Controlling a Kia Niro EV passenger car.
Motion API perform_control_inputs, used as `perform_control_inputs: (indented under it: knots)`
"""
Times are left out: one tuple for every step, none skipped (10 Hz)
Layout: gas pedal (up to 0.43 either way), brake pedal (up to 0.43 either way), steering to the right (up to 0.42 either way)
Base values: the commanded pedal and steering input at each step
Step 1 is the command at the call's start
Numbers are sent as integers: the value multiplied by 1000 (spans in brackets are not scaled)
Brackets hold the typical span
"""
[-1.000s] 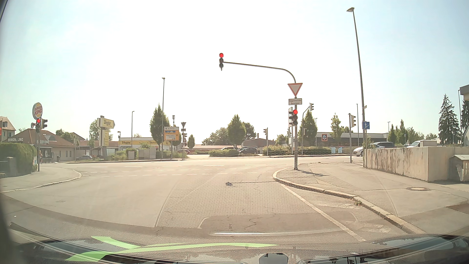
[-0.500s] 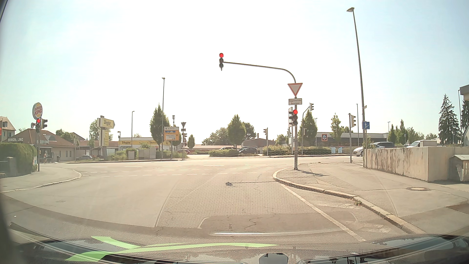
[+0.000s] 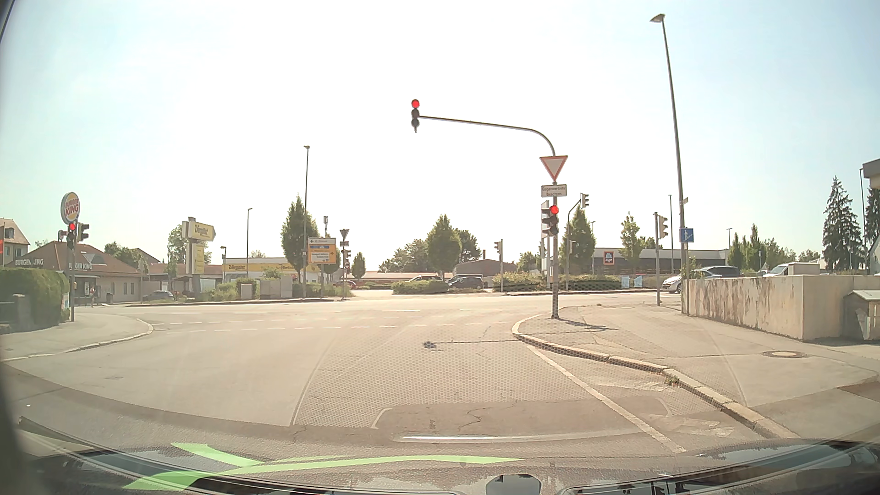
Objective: Follow the waypoints while adhering to traffic rules and regulations
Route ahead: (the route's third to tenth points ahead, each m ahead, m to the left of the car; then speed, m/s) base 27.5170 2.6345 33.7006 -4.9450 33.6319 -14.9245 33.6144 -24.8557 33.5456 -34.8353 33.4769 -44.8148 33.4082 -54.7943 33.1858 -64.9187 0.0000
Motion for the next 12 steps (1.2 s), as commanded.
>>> perform_control_inputs:
  knots:
    - [0,305,-15]
    - [0,305,-15]
    - [0,305,-15]
    - [0,305,-15]
    - [0,305,-16]
    - [0,305,-15]
    - [0,305,-15]
    - [0,305,-15]
    - [0,305,-16]
    - [0,305,-16]
    - [0,305,-15]
    - [0,305,-15]
